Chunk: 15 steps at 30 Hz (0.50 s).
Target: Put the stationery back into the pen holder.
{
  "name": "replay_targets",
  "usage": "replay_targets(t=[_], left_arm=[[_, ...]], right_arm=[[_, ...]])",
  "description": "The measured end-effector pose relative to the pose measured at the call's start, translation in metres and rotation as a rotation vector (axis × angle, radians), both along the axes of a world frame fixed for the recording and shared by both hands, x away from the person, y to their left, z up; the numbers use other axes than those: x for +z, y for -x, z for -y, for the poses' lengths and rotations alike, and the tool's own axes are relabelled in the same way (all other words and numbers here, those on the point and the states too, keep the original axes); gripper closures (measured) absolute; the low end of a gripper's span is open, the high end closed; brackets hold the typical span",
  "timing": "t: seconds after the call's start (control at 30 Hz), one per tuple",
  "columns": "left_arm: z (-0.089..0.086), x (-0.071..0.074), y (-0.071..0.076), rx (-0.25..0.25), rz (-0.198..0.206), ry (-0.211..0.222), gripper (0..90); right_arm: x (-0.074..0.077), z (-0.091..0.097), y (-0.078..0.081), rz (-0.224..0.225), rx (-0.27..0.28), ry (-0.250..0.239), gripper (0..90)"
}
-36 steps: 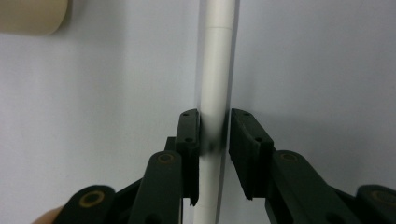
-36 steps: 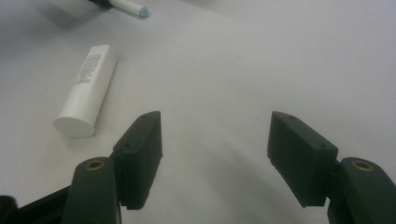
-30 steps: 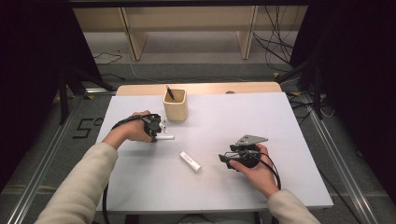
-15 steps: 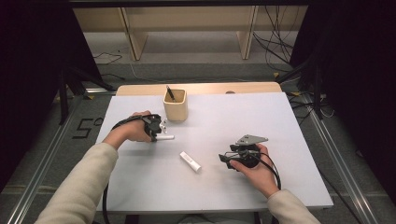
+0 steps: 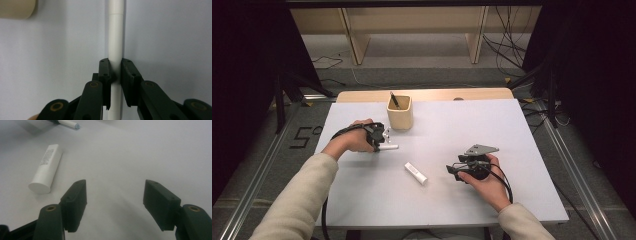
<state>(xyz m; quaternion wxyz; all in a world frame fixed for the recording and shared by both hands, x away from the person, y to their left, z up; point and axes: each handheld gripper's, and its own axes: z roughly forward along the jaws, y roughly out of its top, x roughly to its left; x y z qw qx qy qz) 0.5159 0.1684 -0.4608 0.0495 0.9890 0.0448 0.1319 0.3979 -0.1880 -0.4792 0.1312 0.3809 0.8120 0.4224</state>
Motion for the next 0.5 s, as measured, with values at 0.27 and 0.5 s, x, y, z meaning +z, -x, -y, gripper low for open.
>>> replay_targets(t=[0.27,0.5], left_arm=[[-0.004,0.0068,0.0012,0.035,0.015,0.058,78.9],[-0.0061,0.0095,0.0049,0.045,0.024,0.092,79.0]], right_arm=[[-0.0001,0.0,0.0,0.001,0.0,0.001,36.2],[0.0002,-0.0001,0.0003,-0.001,-0.002,0.002,36.2]])
